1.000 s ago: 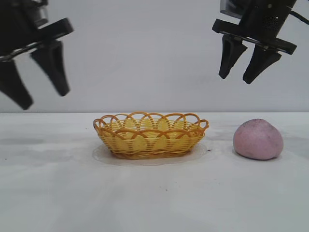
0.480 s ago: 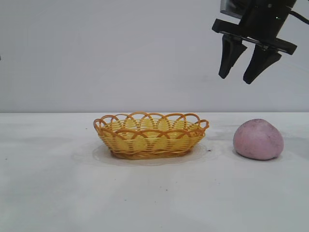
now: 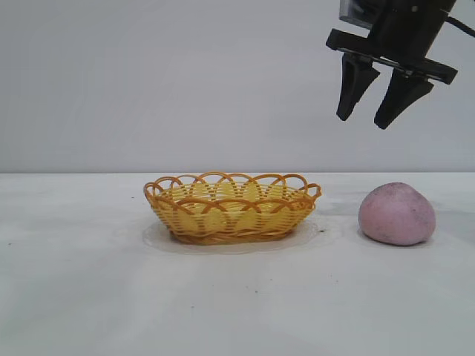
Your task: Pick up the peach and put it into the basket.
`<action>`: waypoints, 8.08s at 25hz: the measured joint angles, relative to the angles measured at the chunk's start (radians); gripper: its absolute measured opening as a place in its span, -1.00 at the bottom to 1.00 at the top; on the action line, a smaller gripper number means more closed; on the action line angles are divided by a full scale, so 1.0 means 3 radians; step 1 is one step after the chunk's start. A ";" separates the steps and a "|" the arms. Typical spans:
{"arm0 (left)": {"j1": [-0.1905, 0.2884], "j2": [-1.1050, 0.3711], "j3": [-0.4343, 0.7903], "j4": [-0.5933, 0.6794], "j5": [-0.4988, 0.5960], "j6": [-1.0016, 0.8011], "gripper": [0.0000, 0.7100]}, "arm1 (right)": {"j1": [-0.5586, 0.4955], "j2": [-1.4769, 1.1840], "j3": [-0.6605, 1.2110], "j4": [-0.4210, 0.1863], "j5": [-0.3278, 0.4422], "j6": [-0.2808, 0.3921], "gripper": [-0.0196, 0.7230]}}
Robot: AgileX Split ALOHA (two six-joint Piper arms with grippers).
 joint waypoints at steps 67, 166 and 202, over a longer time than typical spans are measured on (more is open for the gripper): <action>0.0000 -0.4045 0.1203 0.0038 0.0917 -0.0259 0.21 | 0.0495 0.0363 -0.0036 -0.0845 0.1285 0.0443 -0.08; 0.0000 -0.4046 0.1203 0.0038 0.0917 -0.0259 0.21 | -0.0462 -0.2220 0.1408 -0.1037 0.1203 0.0911 0.05; 0.0000 -0.4046 0.1203 0.0038 0.0917 -0.0259 0.21 | -0.0462 -0.6748 0.3522 -0.1034 0.1042 0.0907 0.05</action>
